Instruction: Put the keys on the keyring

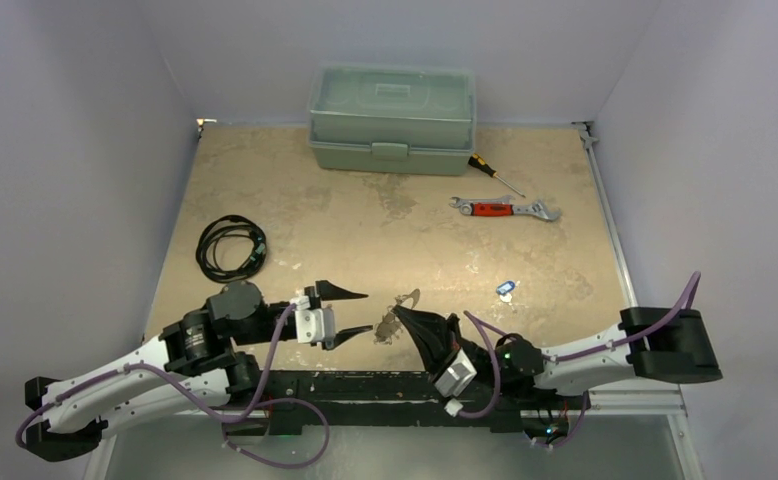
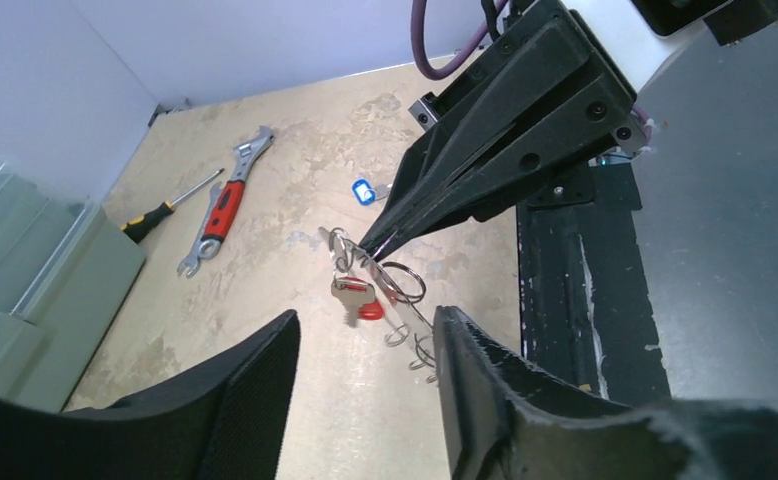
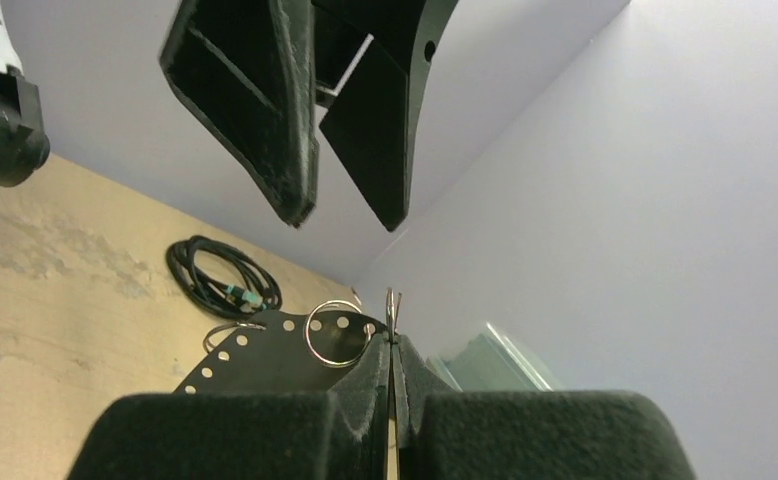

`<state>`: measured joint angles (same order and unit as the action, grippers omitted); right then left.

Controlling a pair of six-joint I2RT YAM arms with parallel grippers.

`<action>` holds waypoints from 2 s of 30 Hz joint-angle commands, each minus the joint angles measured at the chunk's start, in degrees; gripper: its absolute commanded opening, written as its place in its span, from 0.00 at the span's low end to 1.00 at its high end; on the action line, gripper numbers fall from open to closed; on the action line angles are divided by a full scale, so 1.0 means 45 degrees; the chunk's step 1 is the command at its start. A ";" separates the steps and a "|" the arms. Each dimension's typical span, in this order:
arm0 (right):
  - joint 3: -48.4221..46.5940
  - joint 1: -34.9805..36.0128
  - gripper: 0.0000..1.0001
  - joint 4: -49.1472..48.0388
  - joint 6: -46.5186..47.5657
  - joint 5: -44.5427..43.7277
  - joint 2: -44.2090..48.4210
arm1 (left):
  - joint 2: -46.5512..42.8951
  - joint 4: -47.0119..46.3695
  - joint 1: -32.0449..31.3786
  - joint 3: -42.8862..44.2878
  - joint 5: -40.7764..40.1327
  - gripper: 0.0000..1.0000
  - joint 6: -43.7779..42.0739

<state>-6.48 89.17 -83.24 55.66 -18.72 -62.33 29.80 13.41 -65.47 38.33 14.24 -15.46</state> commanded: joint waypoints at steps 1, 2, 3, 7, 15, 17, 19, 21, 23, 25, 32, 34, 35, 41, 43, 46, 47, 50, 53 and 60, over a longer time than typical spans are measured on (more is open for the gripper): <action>-0.0032 0.0110 0.00 -0.1724 0.0002 -0.0181 -0.0004 | 0.0192 -0.0114 0.0135 -0.0002 0.0078 0.47 -0.0662; -0.0025 0.0108 0.00 -0.1591 -0.0300 -0.0037 0.0123 | 0.0208 -0.0163 0.0150 -0.0028 0.0014 0.45 -0.0728; -0.0061 0.0107 0.00 -0.1354 -0.0677 0.0110 0.0310 | 0.0254 -0.0211 0.0171 -0.0049 -0.0016 0.43 -0.0800; -0.0706 0.0107 0.00 0.1868 -0.3029 0.1046 0.2172 | 0.0805 -0.0143 0.0213 0.0077 0.0169 0.38 -0.0908; -0.3297 -0.0258 0.00 0.8838 -0.8433 0.1345 0.4410 | 0.0974 -0.0424 0.0489 0.0411 -0.0194 0.29 -0.0636; -0.3994 -0.0315 0.00 0.9966 -0.9416 0.1675 0.4296 | 0.0540 -0.0654 0.0606 0.0402 -0.0341 0.32 -0.0532; -0.4493 -0.0446 0.00 1.0685 -1.0326 0.2259 0.4299 | 0.0076 -0.0837 0.0660 0.0333 -0.0280 0.35 -0.0492; -0.4655 -0.0822 0.00 1.0897 -1.1159 0.3063 0.4507 | -0.0402 -0.0925 0.0686 0.0274 -0.0123 0.37 -0.0396; -0.4682 -0.1691 0.00 1.1027 -1.2125 0.3995 0.4952 | -0.0775 -0.0929 0.0701 0.0229 0.0017 0.38 -0.0209; -0.4476 -0.2961 0.00 1.0701 -1.3578 0.5686 0.5371 | -0.1003 -0.0909 0.0719 0.0278 0.0139 0.39 0.0205; -0.3638 -0.4736 0.00 0.8762 -1.5085 0.8721 0.5320 | -0.0707 -0.1444 0.0739 0.0292 0.1802 0.36 0.0982; -0.3550 -0.4736 0.00 0.8166 -1.5155 0.9273 0.5066 | -0.0276 -0.1564 0.0750 0.0372 0.2005 0.37 0.1195; -0.3510 -0.4749 0.00 0.7849 -1.5188 0.9499 0.4949 | -0.0046 -0.1646 0.0760 0.0429 0.2113 0.38 0.1269; -0.3352 -0.4756 0.00 0.6895 -1.5123 1.0192 0.4344 | 0.0506 -0.2538 0.0780 0.0370 0.2700 0.37 0.1847; -0.3345 -0.4775 0.00 0.6744 -1.5089 1.0252 0.4250 | 0.0516 -0.2668 0.0779 0.0338 0.2802 0.36 0.1893; -0.3296 -0.4794 0.00 0.6556 -1.5063 1.0122 0.4208 | 0.0545 -0.2563 0.0780 0.0331 0.2909 0.34 0.1878; -0.3288 -0.4812 0.00 0.6534 -1.5015 1.0042 0.4234 | 0.0545 -0.2481 0.0780 0.0331 0.2910 0.34 0.1865; -0.3269 -0.4834 0.00 0.6542 -1.4897 0.9736 0.4273 | 0.0498 -0.2271 0.0780 0.0354 0.2798 0.34 0.1835; -0.3229 -0.4853 0.00 0.6503 -1.4815 0.9475 0.4315 | 0.0448 -0.2258 0.0779 0.0341 0.2783 0.35 0.1820; -0.3238 -0.4854 0.00 0.6576 -1.4599 0.9180 0.4256 | 0.0567 -0.2362 0.0797 0.0375 0.2923 0.35 0.1869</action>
<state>-21.02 67.46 -49.78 -11.07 24.71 -43.77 32.27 4.89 -62.26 38.41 25.65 -8.03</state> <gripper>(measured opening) 0.004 0.351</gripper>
